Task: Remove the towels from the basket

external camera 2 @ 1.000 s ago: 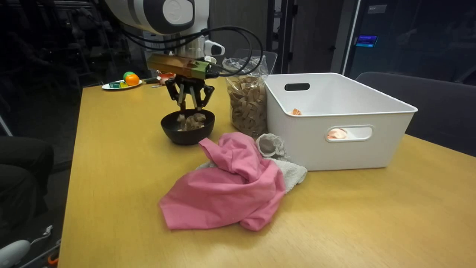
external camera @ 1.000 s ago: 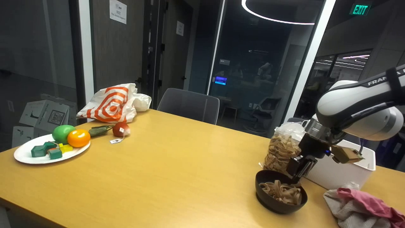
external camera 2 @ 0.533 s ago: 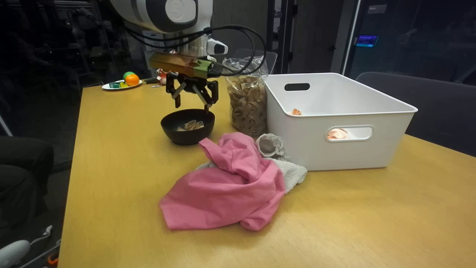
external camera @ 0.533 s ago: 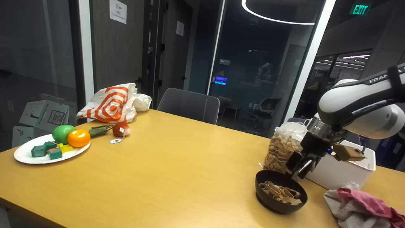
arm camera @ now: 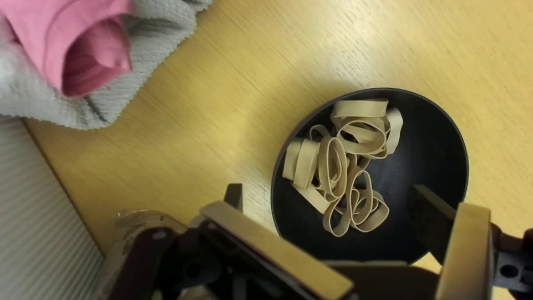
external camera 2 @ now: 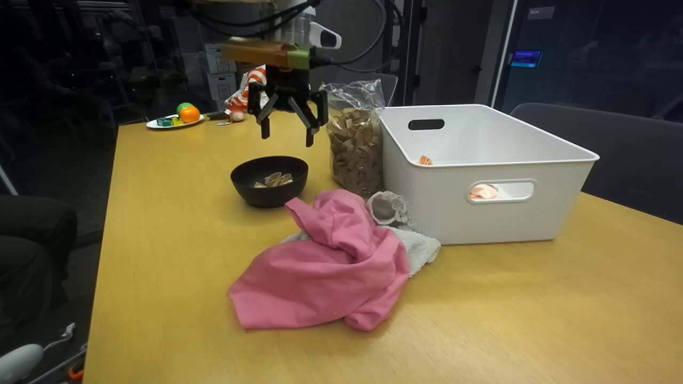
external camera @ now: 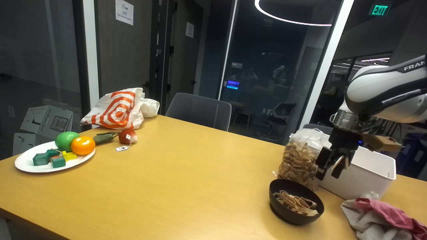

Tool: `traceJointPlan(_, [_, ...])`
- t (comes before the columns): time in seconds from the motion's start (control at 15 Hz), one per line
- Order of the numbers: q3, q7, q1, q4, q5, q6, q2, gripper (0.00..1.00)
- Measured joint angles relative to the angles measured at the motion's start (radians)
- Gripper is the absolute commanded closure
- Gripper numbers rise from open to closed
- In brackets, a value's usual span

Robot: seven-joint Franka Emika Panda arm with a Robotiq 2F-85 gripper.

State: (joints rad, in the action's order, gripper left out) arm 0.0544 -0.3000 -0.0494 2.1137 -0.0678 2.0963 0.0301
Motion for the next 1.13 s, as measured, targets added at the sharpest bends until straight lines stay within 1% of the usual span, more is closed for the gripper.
traceJointPlan(0.2, [-0.006,0.011,0.004,-0.071,0.019,-0.113,-0.017,0.00])
traceJointPlan(0.53, [-0.017,0.026,0.012,-0.162,0.026,-0.210,-0.050,0.00])
traceJointPlan(0.67, [-0.019,0.031,0.014,-0.179,0.027,-0.229,-0.055,0.00])
traceJointPlan(1.13, [-0.019,0.035,0.015,-0.181,0.028,-0.233,-0.055,0.00])
